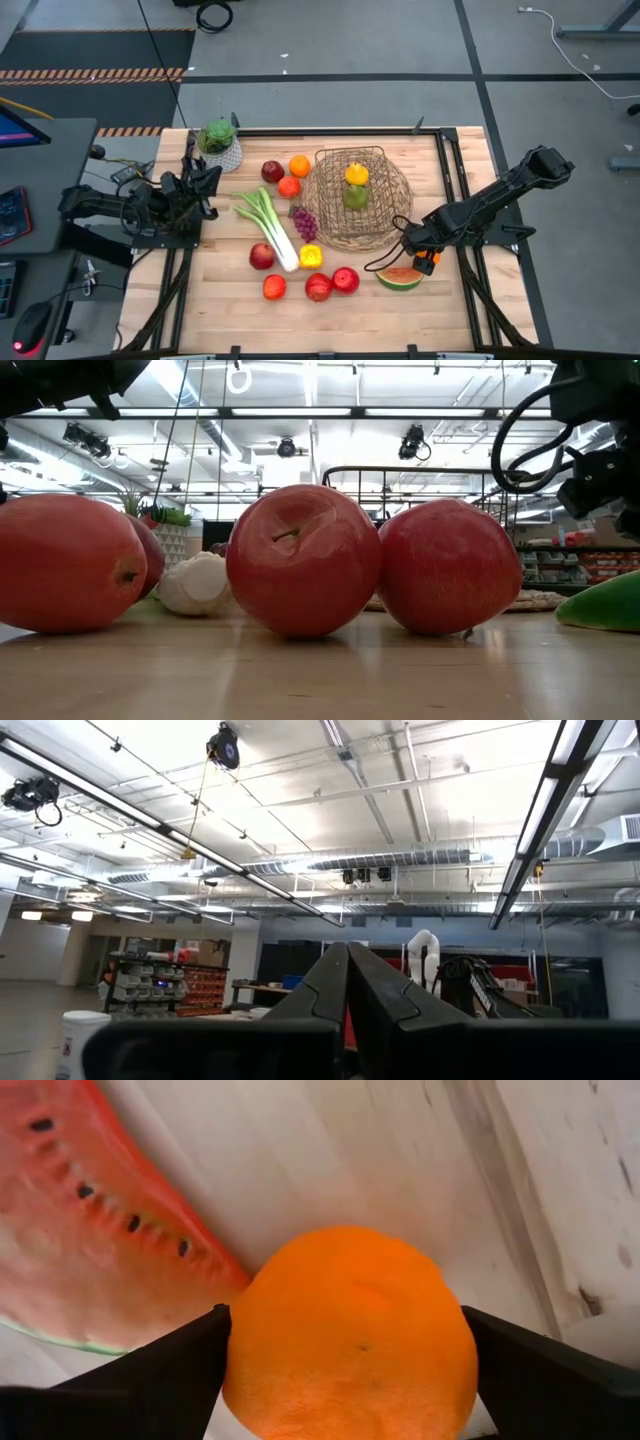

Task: Build produce basket
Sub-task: Put the orange into the wire basket

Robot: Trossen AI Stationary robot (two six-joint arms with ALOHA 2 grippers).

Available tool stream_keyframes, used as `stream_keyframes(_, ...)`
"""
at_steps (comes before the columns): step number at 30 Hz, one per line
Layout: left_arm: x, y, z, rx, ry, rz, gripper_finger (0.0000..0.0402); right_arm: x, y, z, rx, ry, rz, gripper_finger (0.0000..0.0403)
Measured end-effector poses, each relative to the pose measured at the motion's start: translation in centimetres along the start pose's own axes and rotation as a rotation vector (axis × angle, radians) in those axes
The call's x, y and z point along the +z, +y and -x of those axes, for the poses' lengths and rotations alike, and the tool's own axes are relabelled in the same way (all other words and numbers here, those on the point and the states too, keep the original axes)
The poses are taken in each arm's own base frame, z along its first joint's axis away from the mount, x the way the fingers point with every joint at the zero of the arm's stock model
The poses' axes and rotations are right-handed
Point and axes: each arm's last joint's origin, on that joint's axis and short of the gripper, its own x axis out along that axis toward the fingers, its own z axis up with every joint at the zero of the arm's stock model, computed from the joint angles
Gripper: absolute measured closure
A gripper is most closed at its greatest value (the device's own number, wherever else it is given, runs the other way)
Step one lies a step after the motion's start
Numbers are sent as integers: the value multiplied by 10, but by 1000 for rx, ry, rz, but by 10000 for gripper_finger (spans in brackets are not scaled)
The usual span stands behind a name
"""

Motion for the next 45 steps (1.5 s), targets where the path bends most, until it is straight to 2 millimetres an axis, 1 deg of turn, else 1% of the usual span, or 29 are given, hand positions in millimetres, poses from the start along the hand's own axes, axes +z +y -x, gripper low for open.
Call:
stream_keyframes(8, 0, 0, 0, 0, -1, 0, 385, 2, 5, 8, 13, -1, 24, 44)
stream_keyframes(13, 0, 0, 0, 0, -1, 1, 384, 1, 9, 21, 4, 25, 34, 45)
stream_keyframes(16, 0, 0, 0, 0, 0, 1, 389, 2, 15, 36, 32, 5, 56, 45)
stream_keyframes(22, 1, 0, 0, 1, -5, 3, 385, 3, 25, 77, 106, -65, 80, 46)
stream_keyframes(30, 1, 0, 0, 1, -6, 23, 389, 14, 39, 134, 160, -300, 190, 46)
stream_keyframes(34, 1, 0, 0, 1, -6, 22, 386, 21, 41, 162, 158, -447, 228, 46)
stream_keyframes(36, 1, 0, 0, 2, -8, 23, 384, 25, 41, 172, 156, -509, 236, 46)
stream_keyframes(41, 2, 1, 0, 5, -19, 30, 382, 39, 42, 184, 193, -643, 292, 46)
stream_keyframes(45, 2, 1, 0, 6, -24, 33, 387, 57, 41, 185, 182, -696, 304, 46)
